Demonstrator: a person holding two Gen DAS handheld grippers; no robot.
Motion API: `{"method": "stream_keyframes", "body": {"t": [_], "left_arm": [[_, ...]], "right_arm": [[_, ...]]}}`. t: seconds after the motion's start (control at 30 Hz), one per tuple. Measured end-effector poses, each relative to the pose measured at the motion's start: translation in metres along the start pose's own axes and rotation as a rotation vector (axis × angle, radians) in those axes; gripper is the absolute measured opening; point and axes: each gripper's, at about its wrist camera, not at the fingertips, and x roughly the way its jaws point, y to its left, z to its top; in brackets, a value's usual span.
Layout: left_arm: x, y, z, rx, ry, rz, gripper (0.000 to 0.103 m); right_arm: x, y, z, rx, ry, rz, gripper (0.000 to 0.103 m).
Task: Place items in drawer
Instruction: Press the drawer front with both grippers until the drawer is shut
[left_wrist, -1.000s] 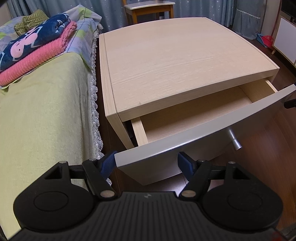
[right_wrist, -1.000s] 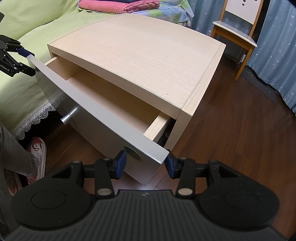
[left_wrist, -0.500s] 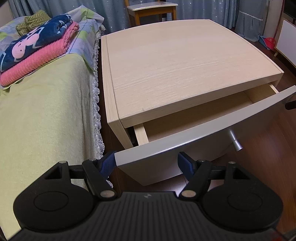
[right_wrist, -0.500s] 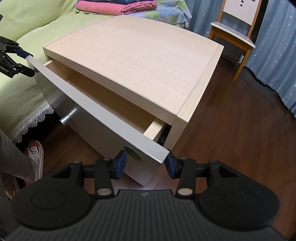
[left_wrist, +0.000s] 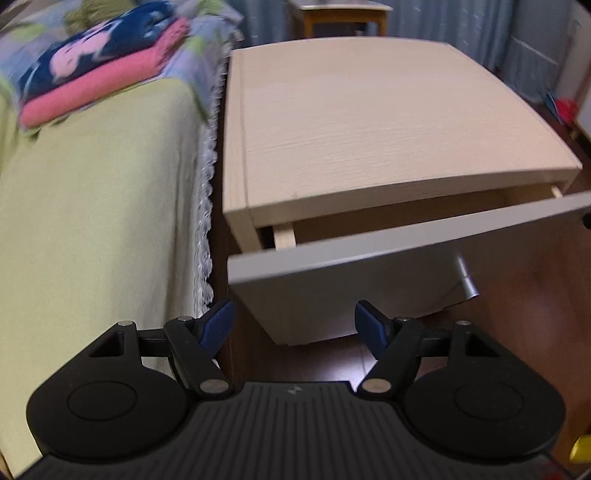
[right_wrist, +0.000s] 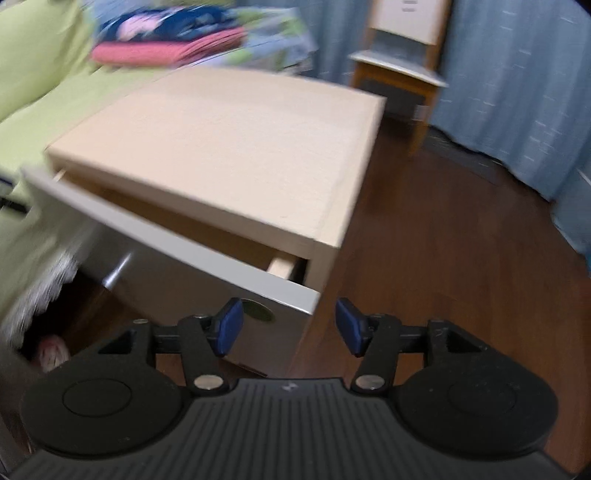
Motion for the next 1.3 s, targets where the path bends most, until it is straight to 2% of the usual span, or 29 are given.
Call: {"method": "stream_keyframes", "body": {"t": [0.13,0.23,0.3,0.43,0.63,1.07,1.3], "left_arm": [[-0.004,-0.011,-0.007,-0.093,0.059,-0.019,0.074],[0.004,-0.031,-0.006,-0.118,0.079,-0.054,0.074],[0.011,-0.045,-0.002,-0.127,0.087,-0.072,0.074],[0.023,-0.064,0.006,-0.148,0.078,-0.086,0.071],[0.034,-0.08,0.011,-0.127,0.07,-0.048,0.071],[0.05,-0.078,0.018,-0.144,0.032,-0.018,0.071],[0.055,-0.078,0.023,-0.144,0.034,-0.015,0.071]], "right_arm": [[-0.005,0.009,-0.014,0.166,0.043,0.017,0.052],[0.008,0.032,-0.022,0.179,0.08,0.04,0.048],[0.017,0.046,-0.024,0.191,0.084,0.063,0.04],[0.031,0.067,-0.02,0.177,0.077,0.087,0.038],[0.044,0.084,-0.007,0.179,0.061,0.077,0.032],[0.052,0.084,0.001,0.207,0.053,0.055,0.03],[0.056,0.08,0.006,0.241,0.061,0.056,0.024]]}}
